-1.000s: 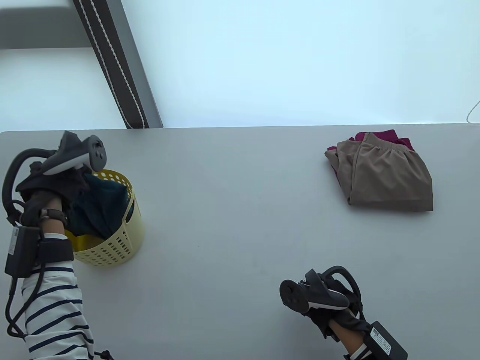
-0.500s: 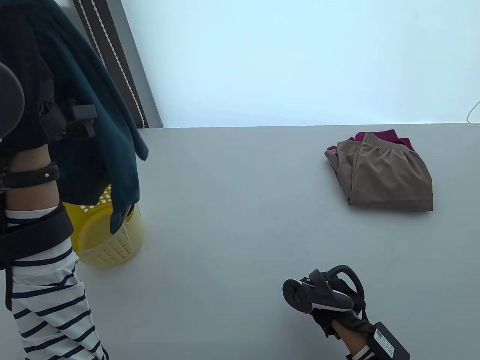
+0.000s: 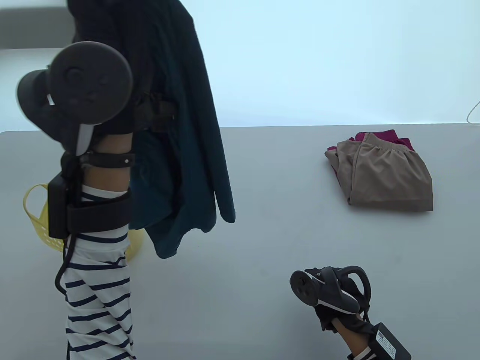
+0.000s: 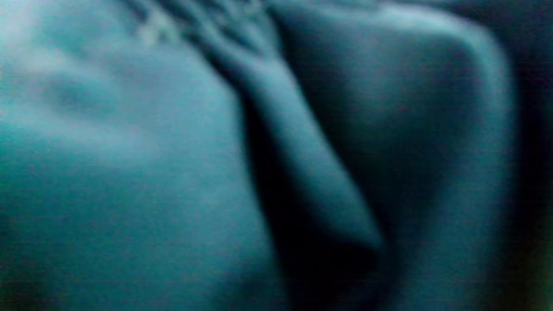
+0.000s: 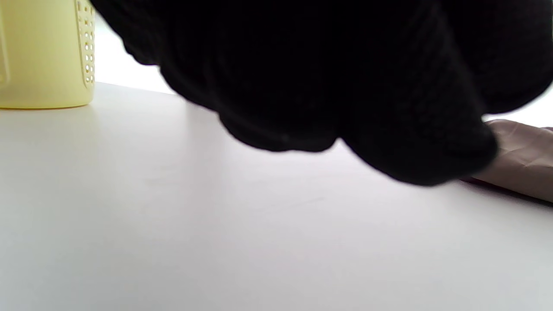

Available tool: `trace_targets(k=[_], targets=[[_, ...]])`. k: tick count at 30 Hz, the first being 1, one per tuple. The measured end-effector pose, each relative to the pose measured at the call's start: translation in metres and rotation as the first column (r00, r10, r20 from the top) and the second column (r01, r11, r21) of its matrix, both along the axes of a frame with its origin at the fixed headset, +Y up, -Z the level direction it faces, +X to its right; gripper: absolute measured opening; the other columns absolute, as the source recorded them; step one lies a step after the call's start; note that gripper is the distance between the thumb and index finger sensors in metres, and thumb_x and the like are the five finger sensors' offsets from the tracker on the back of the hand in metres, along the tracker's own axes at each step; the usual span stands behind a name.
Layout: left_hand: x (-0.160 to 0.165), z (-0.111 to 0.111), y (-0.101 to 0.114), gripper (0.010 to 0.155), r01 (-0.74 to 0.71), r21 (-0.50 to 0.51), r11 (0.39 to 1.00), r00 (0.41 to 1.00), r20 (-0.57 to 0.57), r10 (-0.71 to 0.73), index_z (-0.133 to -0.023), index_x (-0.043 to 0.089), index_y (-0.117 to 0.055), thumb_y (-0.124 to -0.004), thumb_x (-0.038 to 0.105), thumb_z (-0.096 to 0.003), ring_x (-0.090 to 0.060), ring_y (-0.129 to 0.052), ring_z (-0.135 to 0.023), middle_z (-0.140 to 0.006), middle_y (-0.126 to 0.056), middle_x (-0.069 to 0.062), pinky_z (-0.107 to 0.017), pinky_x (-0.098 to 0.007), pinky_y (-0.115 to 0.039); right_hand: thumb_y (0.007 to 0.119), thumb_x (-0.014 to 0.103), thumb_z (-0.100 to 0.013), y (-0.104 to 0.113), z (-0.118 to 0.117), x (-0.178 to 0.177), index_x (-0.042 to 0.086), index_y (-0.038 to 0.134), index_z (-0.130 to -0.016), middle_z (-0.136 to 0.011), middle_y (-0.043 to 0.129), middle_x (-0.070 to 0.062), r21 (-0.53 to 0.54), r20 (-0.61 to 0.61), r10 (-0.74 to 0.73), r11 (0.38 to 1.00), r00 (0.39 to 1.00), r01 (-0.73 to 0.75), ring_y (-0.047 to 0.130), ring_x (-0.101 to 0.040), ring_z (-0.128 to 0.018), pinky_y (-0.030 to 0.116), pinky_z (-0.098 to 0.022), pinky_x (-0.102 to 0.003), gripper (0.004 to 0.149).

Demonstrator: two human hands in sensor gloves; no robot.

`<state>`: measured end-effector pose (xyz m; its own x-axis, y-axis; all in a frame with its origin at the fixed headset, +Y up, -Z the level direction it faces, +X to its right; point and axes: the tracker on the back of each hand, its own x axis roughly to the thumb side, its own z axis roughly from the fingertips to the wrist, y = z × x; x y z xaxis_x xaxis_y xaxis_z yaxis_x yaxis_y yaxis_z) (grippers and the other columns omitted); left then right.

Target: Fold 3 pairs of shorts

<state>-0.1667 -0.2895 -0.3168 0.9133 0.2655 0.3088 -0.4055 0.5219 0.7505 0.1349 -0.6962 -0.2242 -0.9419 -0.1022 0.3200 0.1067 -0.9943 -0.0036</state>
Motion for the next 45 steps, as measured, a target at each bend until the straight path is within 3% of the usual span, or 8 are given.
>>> trace_targets(k=[7,17,19,25,31,39,42,45], targets=[[0.069,-0.048,-0.080,0.046,0.487,-0.322,0.812,0.863,0.318,-0.392,-0.094,0.037,-0.046,-0.062,0.042,-0.0508,-0.002,-0.099,-0.078,-0.097,-0.076,0.013,-0.077,-0.047,-0.073,0.063,0.049,-0.048,0.001,0.001,0.000,0.021,0.090,-0.043,-0.029,0.100,-0.002,-0.017,-0.004,0.004,1.000,1.000,-0.004,0.104,-0.023,-0.021,0.085,-0.029,-0.047,0.039],[0.133,-0.029,-0.282,0.052,0.965,-0.257,-0.056,0.158,0.739,-0.655,-0.086,0.049,-0.067,-0.058,0.064,-0.0370,-0.024,-0.085,-0.102,-0.116,-0.064,0.003,-0.079,-0.058,-0.059,0.063,0.049,-0.048,0.004,0.002,0.003,0.021,0.090,-0.043,-0.029,0.100,-0.002,0.004,0.008,-0.015,1.000,1.000,0.015,0.104,-0.023,-0.020,0.085,-0.029,-0.047,0.039],[0.135,-0.020,-0.292,0.052,0.978,-0.200,-0.059,0.125,0.788,-0.603,-0.083,0.051,-0.070,-0.055,0.066,-0.0355,-0.025,-0.084,-0.102,-0.117,-0.063,0.003,-0.079,-0.057,-0.059,0.063,0.049,-0.048,0.007,0.002,0.005,0.021,0.090,-0.043,-0.029,0.100,-0.002,0.026,0.023,-0.030,0.999,0.999,0.030,0.104,-0.022,-0.020,0.085,-0.028,-0.047,0.039],[0.139,-0.014,-0.270,0.067,0.927,-0.153,0.343,0.334,0.753,-0.567,-0.102,0.047,-0.040,-0.061,0.059,-0.0394,-0.024,-0.082,-0.104,-0.121,-0.054,-0.007,-0.080,-0.056,-0.059,0.064,0.048,-0.048,0.014,0.001,0.014,0.020,0.090,-0.043,-0.028,0.100,-0.003,0.123,0.109,-0.110,0.988,0.988,0.096,0.103,-0.023,-0.019,0.085,-0.027,-0.047,0.039],[0.187,-0.035,-0.331,0.100,0.982,-0.090,0.165,0.187,0.545,-0.818,-0.101,0.021,0.011,-0.058,0.061,-0.0383,-0.028,-0.076,-0.106,-0.121,-0.034,-0.024,-0.079,-0.057,-0.059,0.063,0.046,-0.049,0.019,-0.003,0.030,0.018,0.090,-0.046,-0.031,0.100,-0.005,0.272,0.219,-0.253,0.943,0.942,0.190,0.104,-0.026,-0.023,0.084,-0.029,-0.049,0.039],[0.254,-0.045,-0.432,0.108,0.986,-0.141,-0.088,0.049,0.755,-0.654,-0.100,0.021,0.009,-0.061,0.064,-0.0298,-0.039,-0.064,-0.109,-0.121,-0.040,-0.008,-0.077,-0.063,-0.052,0.062,0.046,-0.050,0.014,-0.010,0.048,0.018,0.089,-0.048,-0.035,0.100,-0.005,0.289,0.285,-0.271,0.939,0.919,0.188,0.104,-0.026,-0.026,0.083,-0.032,-0.050,0.039],[0.261,-0.046,-0.435,0.057,0.991,-0.126,0.039,0.111,0.640,-0.760,-0.092,0.048,-0.053,-0.066,0.054,-0.0378,-0.010,-0.087,-0.096,-0.081,-0.083,0.029,-0.078,-0.053,-0.062,0.063,0.046,-0.050,0.010,-0.011,0.050,0.018,0.090,-0.047,-0.034,0.100,-0.005,0.263,0.291,-0.247,0.950,0.924,0.170,0.104,-0.026,-0.026,0.084,-0.032,-0.049,0.038],[0.253,-0.058,-0.408,0.039,0.950,-0.202,0.237,0.309,0.538,-0.784,-0.080,0.052,-0.063,-0.065,0.051,-0.0417,-0.006,-0.093,-0.088,-0.070,-0.089,0.028,-0.077,-0.050,-0.065,0.063,0.046,-0.050,0.011,-0.012,0.052,0.018,0.090,-0.047,-0.034,0.100,-0.005,0.265,0.291,-0.271,0.944,0.918,0.195,0.104,-0.026,-0.025,0.084,-0.032,-0.049,0.039]])
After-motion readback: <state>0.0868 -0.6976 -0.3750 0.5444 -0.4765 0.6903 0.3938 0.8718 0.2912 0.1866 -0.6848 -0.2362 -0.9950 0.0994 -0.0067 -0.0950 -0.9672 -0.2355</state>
